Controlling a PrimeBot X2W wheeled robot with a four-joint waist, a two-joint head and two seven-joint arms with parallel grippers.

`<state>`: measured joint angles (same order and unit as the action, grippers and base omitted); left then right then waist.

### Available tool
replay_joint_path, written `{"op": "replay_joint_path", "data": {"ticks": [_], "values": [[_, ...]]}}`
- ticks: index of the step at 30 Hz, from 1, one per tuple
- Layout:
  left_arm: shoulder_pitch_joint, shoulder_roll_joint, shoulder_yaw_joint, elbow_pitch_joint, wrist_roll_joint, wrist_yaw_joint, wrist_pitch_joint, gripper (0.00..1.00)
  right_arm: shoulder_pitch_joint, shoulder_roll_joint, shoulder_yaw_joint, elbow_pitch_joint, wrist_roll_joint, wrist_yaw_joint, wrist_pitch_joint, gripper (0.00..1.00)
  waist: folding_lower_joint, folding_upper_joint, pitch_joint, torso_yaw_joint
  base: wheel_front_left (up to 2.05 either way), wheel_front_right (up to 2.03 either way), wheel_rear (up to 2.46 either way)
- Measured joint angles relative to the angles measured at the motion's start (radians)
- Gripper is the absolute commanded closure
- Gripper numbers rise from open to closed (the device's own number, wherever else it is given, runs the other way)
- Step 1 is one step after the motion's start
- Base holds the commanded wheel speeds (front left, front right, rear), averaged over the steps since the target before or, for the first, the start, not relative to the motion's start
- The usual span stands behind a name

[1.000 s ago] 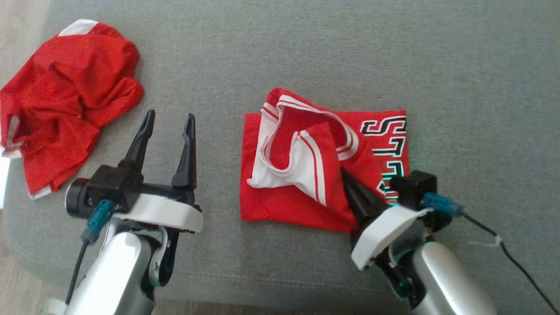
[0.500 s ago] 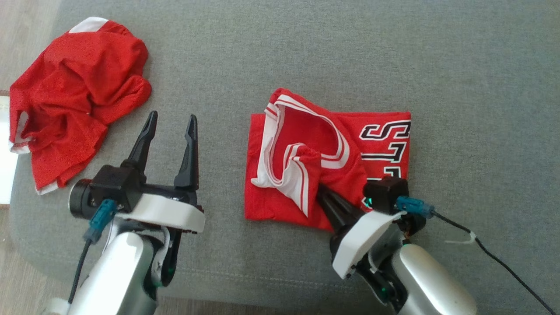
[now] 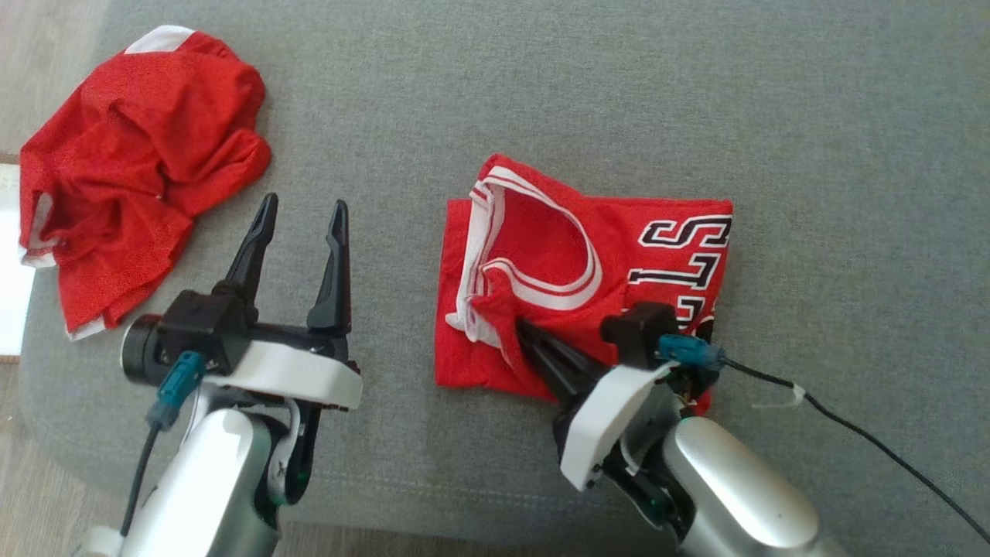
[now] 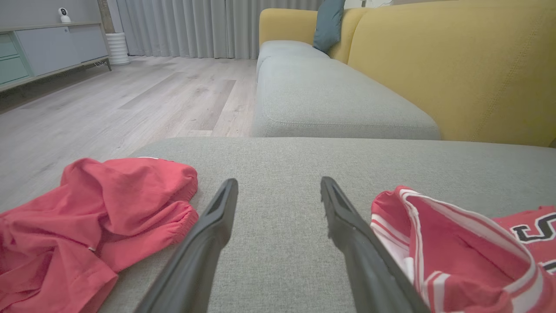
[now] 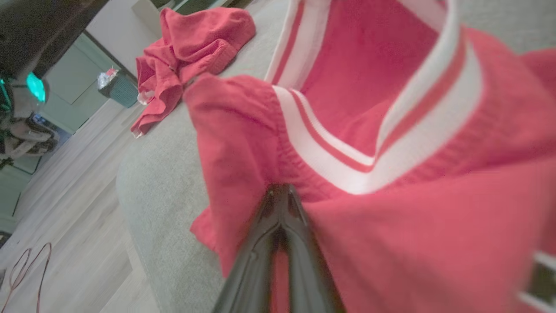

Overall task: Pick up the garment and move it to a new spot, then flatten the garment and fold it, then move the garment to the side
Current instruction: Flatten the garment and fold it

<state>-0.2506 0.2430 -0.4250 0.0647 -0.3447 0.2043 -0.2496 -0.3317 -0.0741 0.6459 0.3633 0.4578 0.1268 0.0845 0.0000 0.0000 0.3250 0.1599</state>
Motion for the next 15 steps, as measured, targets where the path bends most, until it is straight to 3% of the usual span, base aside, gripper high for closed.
{"op": "replay_joint_path", "data": {"ticks": [15], "values": [[0.000,-0.027,0.017,0.002,0.000,-0.011,0.000,0.00,-0.051,-0.011,0.123,0.011,0.025,0.000,0.122,1.00,0.0000,0.0000,0.000,0.028,0.00,0.00,0.00]]}}
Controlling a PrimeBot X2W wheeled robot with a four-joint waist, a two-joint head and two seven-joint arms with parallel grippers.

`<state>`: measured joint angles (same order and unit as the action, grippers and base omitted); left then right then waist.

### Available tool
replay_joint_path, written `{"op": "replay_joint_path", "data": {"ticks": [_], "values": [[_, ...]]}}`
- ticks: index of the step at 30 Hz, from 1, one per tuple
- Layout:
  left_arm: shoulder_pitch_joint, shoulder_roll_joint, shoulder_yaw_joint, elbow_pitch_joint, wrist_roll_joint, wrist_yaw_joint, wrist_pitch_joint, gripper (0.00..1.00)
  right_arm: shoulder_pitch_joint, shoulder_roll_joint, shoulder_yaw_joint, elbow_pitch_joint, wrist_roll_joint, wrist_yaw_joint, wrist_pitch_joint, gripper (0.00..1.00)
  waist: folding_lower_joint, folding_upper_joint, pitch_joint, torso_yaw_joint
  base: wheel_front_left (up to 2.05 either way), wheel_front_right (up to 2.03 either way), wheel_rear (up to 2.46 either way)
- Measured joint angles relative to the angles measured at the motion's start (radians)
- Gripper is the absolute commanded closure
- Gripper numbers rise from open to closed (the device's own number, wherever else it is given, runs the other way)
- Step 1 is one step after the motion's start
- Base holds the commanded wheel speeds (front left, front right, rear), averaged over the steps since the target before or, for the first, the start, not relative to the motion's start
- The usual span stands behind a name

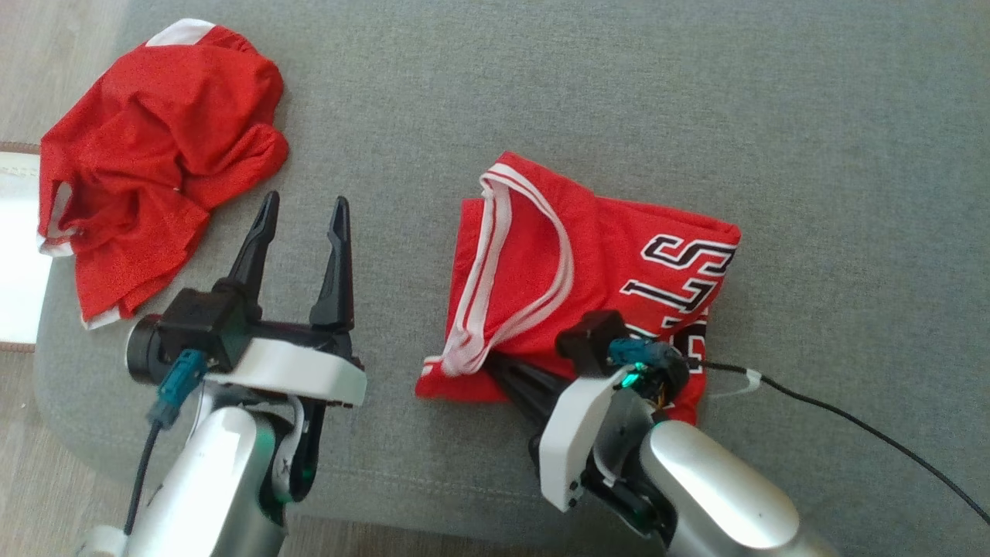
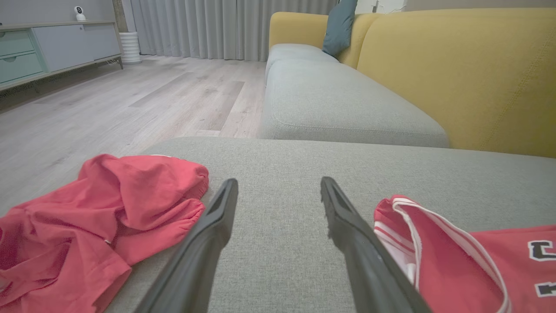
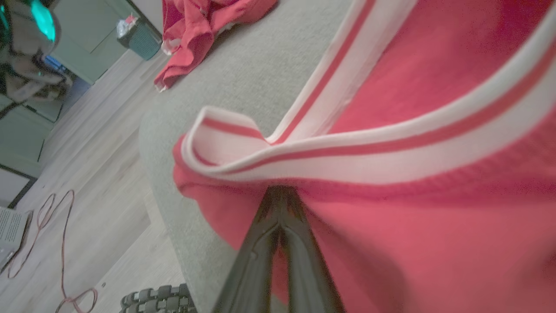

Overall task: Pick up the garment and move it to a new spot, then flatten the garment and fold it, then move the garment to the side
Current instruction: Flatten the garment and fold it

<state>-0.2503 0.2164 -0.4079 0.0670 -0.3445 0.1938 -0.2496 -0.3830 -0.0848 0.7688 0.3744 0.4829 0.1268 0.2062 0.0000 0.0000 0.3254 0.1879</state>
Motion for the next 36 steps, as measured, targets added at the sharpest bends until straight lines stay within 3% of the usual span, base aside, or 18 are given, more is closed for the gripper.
{"op": "replay_joint_path", "data": {"ticks": [8,9,10,11,17,26,30,36], "values": [[0.003,-0.003,0.009,0.005,0.001,-0.002,0.000,0.00,0.007,-0.029,0.011,-0.096,-0.018,0.000,0.036,1.00,0.0000,0.0000,-0.010,-0.004,0.00,0.00,0.00],[0.003,-0.003,0.011,0.006,0.002,-0.002,0.000,0.00,0.010,-0.031,-0.005,-0.121,-0.019,0.000,0.034,0.95,0.0000,0.0000,-0.013,-0.006,0.00,0.00,0.00],[0.004,-0.003,0.014,0.006,0.006,-0.001,0.000,0.00,0.017,-0.032,-0.028,-0.151,-0.019,0.000,0.026,0.62,0.0000,0.0000,-0.016,-0.010,0.00,0.00,0.00],[0.006,-0.003,0.019,0.006,0.009,-0.001,0.000,0.00,0.032,-0.034,-0.062,-0.185,-0.022,0.000,0.011,0.00,0.0000,0.0000,-0.020,-0.014,0.00,0.00,0.00],[0.046,0.002,0.038,0.002,0.012,0.001,0.000,0.00,0.191,-0.047,-0.312,-0.367,-0.105,0.000,-0.063,0.00,0.0000,0.0000,-0.042,-0.050,0.00,0.00,0.00],[0.067,0.027,0.067,-0.022,0.033,0.018,0.000,0.00,0.325,0.009,-0.711,-0.525,-0.213,0.000,-0.146,0.00,0.0000,0.0000,-0.074,-0.113,0.00,0.00,0.00],[0.087,0.032,0.071,-0.036,0.041,0.018,-0.002,0.00,0.373,0.015,-0.784,-0.538,-0.228,0.000,-0.149,0.00,0.0000,0.0000,-0.101,-0.137,0.00,0.00,0.00],[0.146,0.037,0.091,-0.040,0.043,0.017,-0.003,0.00,0.426,0.030,-0.802,-0.556,-0.237,0.000,-0.149,0.00,-0.0001,0.0000,-0.152,-0.158,0.00,0.00,0.00]]}}
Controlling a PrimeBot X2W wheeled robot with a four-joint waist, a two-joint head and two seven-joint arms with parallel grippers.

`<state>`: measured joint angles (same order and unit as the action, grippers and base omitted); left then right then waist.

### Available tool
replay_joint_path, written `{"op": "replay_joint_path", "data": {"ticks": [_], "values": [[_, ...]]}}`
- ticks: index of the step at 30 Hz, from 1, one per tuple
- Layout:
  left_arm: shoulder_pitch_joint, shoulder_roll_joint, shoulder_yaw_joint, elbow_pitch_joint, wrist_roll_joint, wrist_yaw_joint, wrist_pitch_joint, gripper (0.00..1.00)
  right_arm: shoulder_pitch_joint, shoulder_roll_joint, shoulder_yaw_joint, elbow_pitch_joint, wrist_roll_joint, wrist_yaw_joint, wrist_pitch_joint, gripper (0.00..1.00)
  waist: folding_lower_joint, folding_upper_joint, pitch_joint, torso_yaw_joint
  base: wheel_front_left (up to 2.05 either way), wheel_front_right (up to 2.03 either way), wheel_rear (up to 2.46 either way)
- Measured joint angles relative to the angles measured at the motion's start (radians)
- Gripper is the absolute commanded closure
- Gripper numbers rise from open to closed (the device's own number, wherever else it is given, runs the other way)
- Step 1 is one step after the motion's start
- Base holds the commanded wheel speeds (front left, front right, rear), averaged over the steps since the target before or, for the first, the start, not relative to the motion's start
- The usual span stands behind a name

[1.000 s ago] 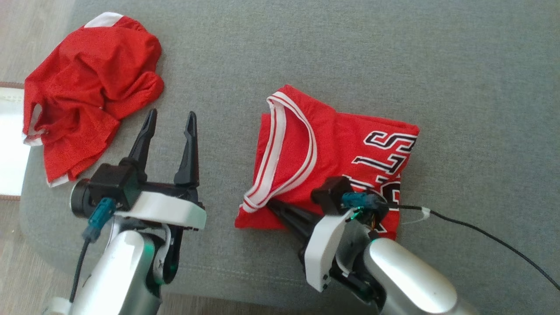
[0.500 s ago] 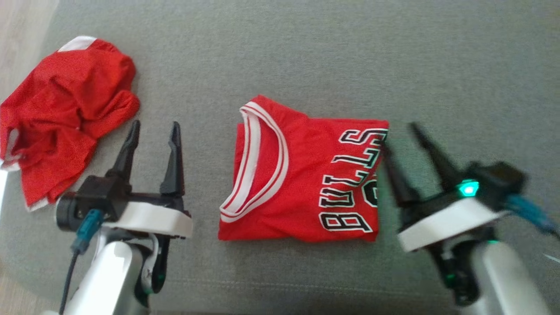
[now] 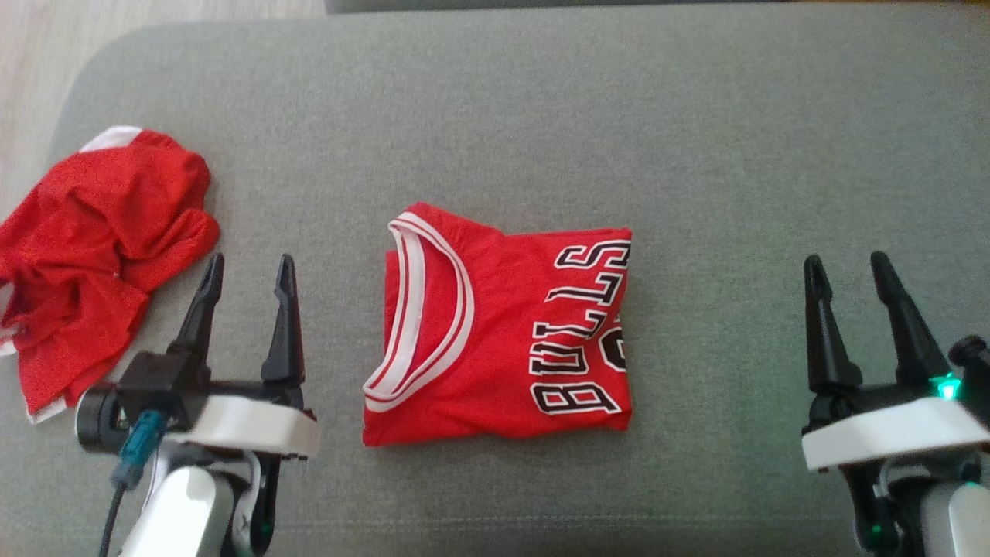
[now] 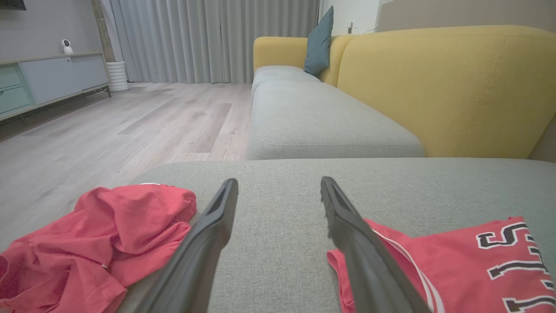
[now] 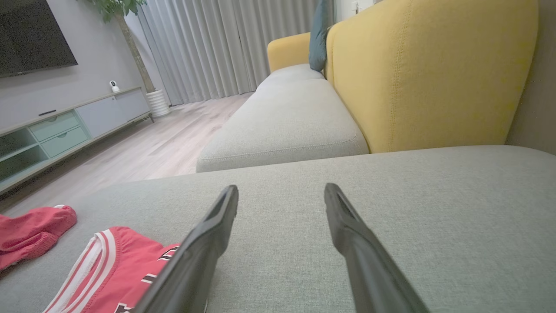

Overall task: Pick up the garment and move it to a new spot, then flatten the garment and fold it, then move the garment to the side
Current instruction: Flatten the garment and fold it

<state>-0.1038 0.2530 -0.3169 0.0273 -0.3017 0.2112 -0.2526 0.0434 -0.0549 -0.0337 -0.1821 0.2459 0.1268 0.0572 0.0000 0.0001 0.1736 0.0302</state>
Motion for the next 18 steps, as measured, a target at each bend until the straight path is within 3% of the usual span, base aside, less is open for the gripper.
{"op": "replay_joint_path", "data": {"ticks": [18], "values": [[0.108,0.012,0.006,-0.006,0.030,-0.010,0.000,0.00,0.102,0.010,-0.002,-0.010,-0.019,0.000,0.023,0.00,0.0000,0.0000,-0.105,-0.011,0.00,0.00,0.00]]}}
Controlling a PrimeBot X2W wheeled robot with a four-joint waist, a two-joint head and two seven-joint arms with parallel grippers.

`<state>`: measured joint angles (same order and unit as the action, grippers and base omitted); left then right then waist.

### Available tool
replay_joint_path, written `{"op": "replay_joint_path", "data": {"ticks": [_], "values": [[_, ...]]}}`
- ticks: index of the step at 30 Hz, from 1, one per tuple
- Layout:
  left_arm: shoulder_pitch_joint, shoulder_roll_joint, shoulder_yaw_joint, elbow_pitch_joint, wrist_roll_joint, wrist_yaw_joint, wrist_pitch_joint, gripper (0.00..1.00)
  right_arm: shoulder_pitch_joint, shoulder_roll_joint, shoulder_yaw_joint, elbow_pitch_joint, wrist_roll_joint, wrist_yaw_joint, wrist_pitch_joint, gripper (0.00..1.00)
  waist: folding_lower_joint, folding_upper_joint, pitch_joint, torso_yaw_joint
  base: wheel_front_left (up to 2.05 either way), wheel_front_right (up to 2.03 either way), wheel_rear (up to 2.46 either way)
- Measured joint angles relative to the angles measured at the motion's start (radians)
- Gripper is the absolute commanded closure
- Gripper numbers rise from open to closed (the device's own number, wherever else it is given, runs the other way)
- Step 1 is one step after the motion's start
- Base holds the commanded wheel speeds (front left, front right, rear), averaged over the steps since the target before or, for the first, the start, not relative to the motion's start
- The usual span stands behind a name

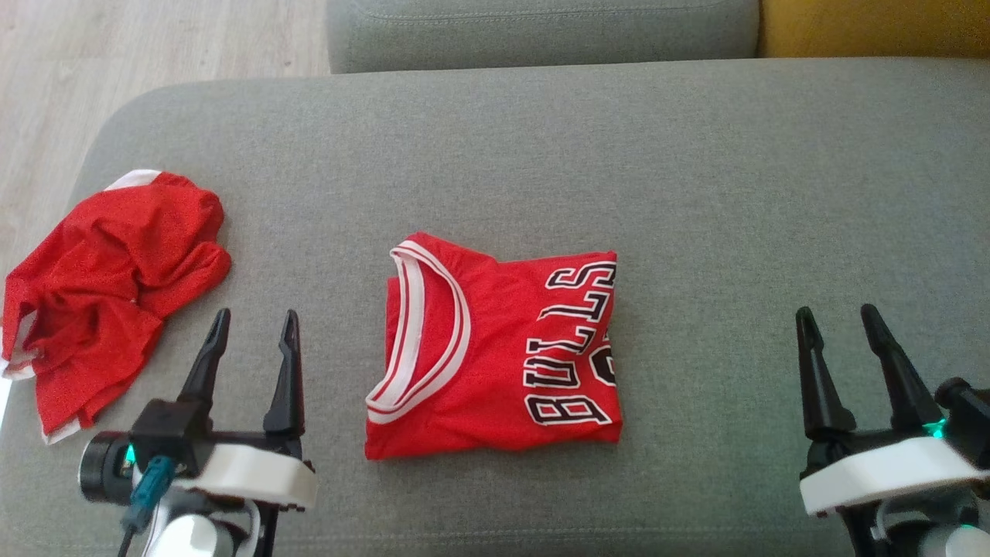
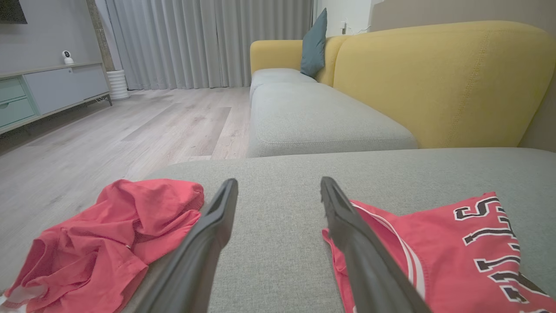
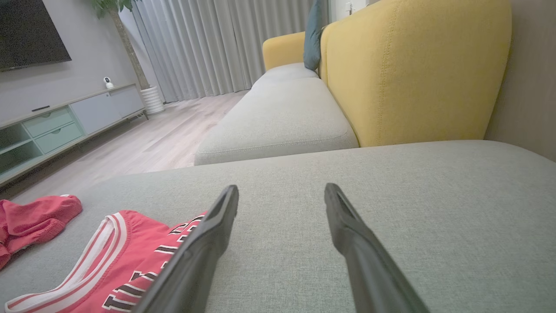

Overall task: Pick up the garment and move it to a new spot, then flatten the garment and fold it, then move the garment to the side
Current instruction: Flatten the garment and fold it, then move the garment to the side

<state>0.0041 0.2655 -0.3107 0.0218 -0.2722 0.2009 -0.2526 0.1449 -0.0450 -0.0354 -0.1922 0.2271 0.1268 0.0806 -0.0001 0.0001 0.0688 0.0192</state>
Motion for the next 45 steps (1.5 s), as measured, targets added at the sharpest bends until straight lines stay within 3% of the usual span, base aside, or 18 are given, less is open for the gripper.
{"op": "replay_joint_path", "data": {"ticks": [25,34,39,45], "values": [[-0.013,-0.002,0.002,-0.001,0.017,-0.016,0.000,0.00,0.002,0.000,0.015,0.008,-0.022,0.000,0.043,0.00,0.0000,0.0000,0.041,0.019,0.00,0.00,0.00],[-0.132,-0.040,-0.011,-0.017,0.044,-0.044,0.000,0.00,-0.161,-0.002,0.217,0.262,0.034,0.000,0.087,0.00,0.0003,0.0000,0.139,0.081,0.00,0.00,0.00],[-0.157,-0.071,-0.016,-0.017,0.055,-0.060,0.000,0.00,-0.219,-0.002,0.220,0.432,0.072,0.000,0.072,0.00,0.0002,0.0000,0.170,0.127,0.00,0.00,0.00],[-0.158,-0.087,-0.011,-0.013,0.071,-0.075,0.000,0.00,-0.295,-0.003,0.233,0.525,0.103,0.000,0.032,0.00,0.0001,0.0000,0.193,0.153,0.00,0.00,0.00]]}}
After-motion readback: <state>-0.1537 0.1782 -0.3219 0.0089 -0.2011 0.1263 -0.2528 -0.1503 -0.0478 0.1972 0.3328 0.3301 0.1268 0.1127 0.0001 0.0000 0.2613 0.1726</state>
